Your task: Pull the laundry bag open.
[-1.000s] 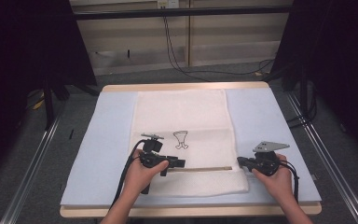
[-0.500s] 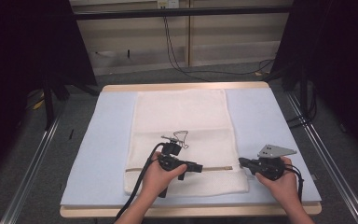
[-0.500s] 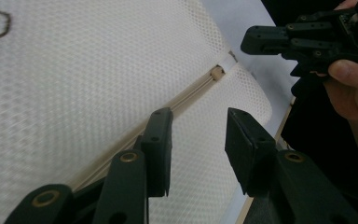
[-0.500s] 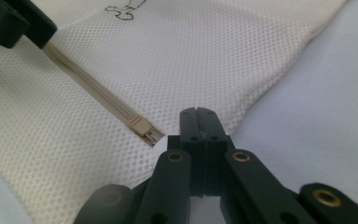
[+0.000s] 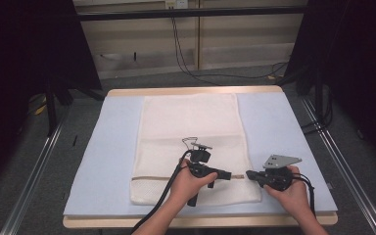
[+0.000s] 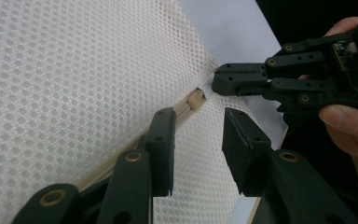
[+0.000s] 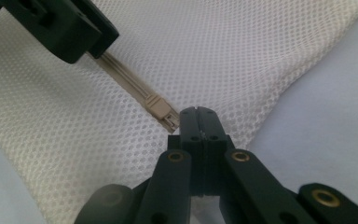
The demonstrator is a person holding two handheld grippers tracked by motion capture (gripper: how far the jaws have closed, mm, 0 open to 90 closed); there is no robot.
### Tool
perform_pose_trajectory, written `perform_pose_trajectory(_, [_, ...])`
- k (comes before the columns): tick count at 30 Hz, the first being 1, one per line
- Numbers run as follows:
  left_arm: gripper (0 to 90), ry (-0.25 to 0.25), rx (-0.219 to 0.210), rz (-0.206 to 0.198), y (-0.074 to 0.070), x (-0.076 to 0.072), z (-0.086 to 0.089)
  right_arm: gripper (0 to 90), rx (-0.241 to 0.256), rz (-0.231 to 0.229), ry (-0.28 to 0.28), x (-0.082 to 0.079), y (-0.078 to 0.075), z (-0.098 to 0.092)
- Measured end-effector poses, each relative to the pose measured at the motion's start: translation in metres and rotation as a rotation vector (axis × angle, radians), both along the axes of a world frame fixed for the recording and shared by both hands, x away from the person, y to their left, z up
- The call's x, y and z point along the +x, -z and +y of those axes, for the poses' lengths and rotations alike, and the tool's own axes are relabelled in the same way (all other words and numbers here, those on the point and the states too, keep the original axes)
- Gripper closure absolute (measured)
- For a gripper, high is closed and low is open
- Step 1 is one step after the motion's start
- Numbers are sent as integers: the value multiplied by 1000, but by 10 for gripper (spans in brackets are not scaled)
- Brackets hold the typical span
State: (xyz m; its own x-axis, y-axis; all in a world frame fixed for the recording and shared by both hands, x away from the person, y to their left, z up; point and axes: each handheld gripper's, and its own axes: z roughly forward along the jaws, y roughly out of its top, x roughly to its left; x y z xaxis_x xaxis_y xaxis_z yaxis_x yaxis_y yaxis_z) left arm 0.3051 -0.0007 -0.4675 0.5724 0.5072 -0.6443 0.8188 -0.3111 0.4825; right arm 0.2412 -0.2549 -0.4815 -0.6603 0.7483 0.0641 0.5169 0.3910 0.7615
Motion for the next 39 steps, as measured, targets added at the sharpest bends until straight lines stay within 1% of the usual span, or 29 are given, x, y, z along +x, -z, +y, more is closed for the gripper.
perform_pose_trajectory(1, [646, -8, -9, 16, 1, 0, -2, 900, -4, 4, -7, 0, 0, 1])
perform_pose_trajectory(2, [646, -1, 0, 19, 1, 1, -4, 900, -10, 4, -5, 0, 1, 1])
perform_pose_trajectory(4, [650, 0, -4, 37, 3, 2, -7, 900, -14, 9, -6, 0, 1, 2])
perform_pose_trajectory(5, [654, 1, 11, 37, 4, 3, -9, 900, -14, 9, -3, 0, 1, 2])
perform_pose_trajectory(6, [670, -22, 5, 59, 5, 2, -13, 900, -13, 10, -9, 0, 1, 2])
perform_pose_trajectory(7, [673, 0, 21, 49, 6, 3, -13, 900, -17, 6, -8, 0, 2, 2])
perform_pose_trajectory(8, [673, -10, 15, 64, 6, 3, -16, 900, -15, 7, -8, 0, 2, 2])
perform_pose_trajectory(10, [674, -4, 30, 59, 8, 4, -19, 900, -14, 8, -4, 0, 3, 2])
perform_pose_trajectory(11, [675, -10, 28, 61, 8, 4, -22, 900, -13, 11, -5, -1, 3, 2])
perform_pose_trajectory(12, [675, 0, 30, 61, 9, 5, -24, 900, -11, 9, -5, -1, 3, 2])
perform_pose_trajectory(14, [672, -10, 31, 57, 9, 5, -29, 900, -6, 12, -2, -1, 3, 2])
perform_pose_trajectory(16, [672, -24, 35, 58, 10, 6, -32, 900, -15, 4, -3, -1, 3, 2])
perform_pose_trajectory(17, [667, -28, 37, 74, 11, 7, -34, 900, -17, 3, 0, -2, 3, 2])
perform_pose_trajectory(18, [660, -40, 20, 99, 12, 6, -36, 900, -18, 3, -1, -2, 3, 2])
perform_pose_trajectory(19, [658, -45, 31, 93, 12, 6, -37, 900, -17, 2, 0, -1, 3, 2])
perform_pose_trajectory(20, [669, -46, 46, 83, 12, 6, -37, 900, -14, 5, -2, -1, 3, 2])
perform_pose_trajectory(21, [680, -51, 47, 86, 12, 6, -37, 900, -12, 8, 0, -1, 3, 2])
perform_pose_trajectory(24, [693, -67, 38, 107, 14, 6, -40, 900, -7, 7, 0, -1, 4, 1])
perform_pose_trajectory(26, [712, -68, 29, 114, 15, 6, -43, 900, -6, 8, 3, -1, 4, 1])
perform_pose_trajectory(29, [751, -71, 36, 114, 17, 7, -45, 900, -5, 7, 4, -1, 4, 1])
perform_pose_trajectory(31, [761, -78, 17, 140, 18, 7, -47, 900, -4, 7, 5, -1, 4, 1])
perform_pose_trajectory(32, [756, -83, 21, 142, 18, 6, -48, 900, 2, 12, 7, -1, 4, 1])
perform_pose_trajectory(33, [763, -86, 22, 133, 19, 6, -49, 900, 4, 13, 7, -1, 4, 1])
perform_pose_trajectory(34, [771, -89, 15, 142, 19, 5, -51, 900, 5, 13, 7, -1, 4, 1])
perform_pose_trajectory(35, [778, -89, 19, 136, 20, 5, -51, 900, 5, 13, 5, -1, 4, 1])
perform_pose_trajectory(36, [797, -92, 26, 131, 20, 5, -52, 900, 5, 13, 9, -1, 4, 1])
perform_pose_trajectory(37, [829, -77, 45, 122, 21, 7, -51, 900, 5, 13, 9, -1, 4, 1])
perform_pose_trajectory(38, [855, -93, 36, 137, 21, 6, -52, 900, 4, 14, 10, -1, 4, 1])
perform_pose_trajectory(39, [858, -86, 34, 146, 21, 8, -51, 900, 3, 13, 10, -1, 4, 1])
